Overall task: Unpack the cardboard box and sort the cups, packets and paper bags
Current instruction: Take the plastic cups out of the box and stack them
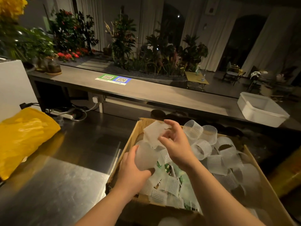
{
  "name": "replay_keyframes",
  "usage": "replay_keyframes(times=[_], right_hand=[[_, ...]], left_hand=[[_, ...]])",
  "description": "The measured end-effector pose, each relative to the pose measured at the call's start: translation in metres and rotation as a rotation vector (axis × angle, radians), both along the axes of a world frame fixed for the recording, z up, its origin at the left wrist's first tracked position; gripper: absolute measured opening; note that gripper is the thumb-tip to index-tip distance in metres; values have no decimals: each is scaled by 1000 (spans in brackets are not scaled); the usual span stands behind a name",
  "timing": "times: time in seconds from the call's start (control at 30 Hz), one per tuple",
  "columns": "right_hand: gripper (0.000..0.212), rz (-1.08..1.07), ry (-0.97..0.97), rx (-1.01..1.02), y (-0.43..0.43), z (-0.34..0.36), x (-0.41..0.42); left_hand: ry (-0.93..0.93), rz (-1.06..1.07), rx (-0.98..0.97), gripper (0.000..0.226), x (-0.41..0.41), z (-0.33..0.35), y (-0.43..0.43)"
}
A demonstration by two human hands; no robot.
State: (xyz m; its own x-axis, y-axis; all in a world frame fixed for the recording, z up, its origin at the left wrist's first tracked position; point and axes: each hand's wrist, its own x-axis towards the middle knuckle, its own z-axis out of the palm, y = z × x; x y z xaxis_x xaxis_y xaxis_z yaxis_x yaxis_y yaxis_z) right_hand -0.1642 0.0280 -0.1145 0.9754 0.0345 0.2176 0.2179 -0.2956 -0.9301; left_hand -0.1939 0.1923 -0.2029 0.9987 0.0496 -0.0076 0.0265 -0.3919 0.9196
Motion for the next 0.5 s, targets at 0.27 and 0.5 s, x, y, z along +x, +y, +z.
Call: replay_keyframes(times=[0.27, 0.5], right_hand=[[52, 87, -81, -435, -22, -34, -45], [36, 41, -37, -506, -39, -31, -32]], left_hand=[[2, -129, 96, 100, -10, 9, -5], [19, -189, 115, 100, -9, 9, -6]])
